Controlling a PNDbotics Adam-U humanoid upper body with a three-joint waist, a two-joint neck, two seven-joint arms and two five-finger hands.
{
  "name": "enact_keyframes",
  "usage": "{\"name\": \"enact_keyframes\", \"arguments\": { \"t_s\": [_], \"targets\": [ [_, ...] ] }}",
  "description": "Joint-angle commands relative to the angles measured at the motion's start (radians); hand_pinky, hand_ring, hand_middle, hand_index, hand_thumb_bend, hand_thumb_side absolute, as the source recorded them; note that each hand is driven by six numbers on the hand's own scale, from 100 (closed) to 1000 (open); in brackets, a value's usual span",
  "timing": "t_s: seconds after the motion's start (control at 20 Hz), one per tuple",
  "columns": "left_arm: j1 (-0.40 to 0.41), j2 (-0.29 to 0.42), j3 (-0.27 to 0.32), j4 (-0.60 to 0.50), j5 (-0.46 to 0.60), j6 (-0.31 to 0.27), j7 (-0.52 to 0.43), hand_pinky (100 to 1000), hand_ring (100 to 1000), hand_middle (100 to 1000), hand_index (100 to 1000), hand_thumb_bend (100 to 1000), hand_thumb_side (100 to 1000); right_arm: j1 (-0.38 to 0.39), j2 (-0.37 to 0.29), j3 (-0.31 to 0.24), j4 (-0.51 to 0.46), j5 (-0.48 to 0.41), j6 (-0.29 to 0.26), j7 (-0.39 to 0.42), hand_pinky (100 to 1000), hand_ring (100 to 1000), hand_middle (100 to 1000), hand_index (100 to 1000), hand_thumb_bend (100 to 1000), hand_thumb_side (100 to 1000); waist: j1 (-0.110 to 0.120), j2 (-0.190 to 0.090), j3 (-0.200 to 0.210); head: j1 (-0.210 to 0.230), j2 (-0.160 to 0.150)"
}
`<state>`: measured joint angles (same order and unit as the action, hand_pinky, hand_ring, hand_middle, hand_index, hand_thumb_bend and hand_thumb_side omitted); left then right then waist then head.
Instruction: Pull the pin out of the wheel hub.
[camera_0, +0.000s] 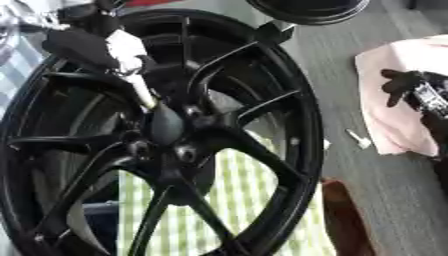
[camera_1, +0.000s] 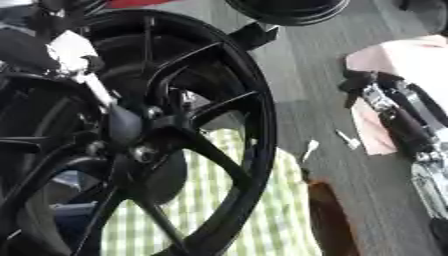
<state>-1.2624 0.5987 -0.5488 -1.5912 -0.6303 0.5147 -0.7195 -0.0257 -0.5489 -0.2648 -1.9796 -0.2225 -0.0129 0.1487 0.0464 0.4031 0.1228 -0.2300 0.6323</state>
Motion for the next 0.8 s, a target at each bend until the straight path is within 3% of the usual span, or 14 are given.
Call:
{"name": "enact_keyframes", "arguments": {
  "t_s": [0.05,0.4,0.8],
  "targets": [
    [-0.034,0.055,0.046,-0.019,-0.004,0.198,-0.187,706,545,406,283,408,266,0.002,-0.023,-0.015,-0.02,-0.004,0.001,-0.009,923,962,410,613,100,710,0.0,-0.034,0.005,-0.007,0.006],
    [-0.048,0.094,0.104,-0.063,0.041,0.221,-0.187,705,533,398,278,373,252,0.007,-0.022,-0.018,-0.02,-0.006,0.0,-0.015,923,963,410,613,100,709,-0.001,-0.039,0.009,-0.008,0.012],
    [-0.006,0.231,0.268,-0.108,0.116,0.272,-0.152,708,519,389,273,315,229,0.026,-0.023,-0.034,-0.02,0.0,-0.011,-0.033,923,963,407,613,100,704,-0.003,-0.043,0.036,-0.034,0.023]
  ]
}}
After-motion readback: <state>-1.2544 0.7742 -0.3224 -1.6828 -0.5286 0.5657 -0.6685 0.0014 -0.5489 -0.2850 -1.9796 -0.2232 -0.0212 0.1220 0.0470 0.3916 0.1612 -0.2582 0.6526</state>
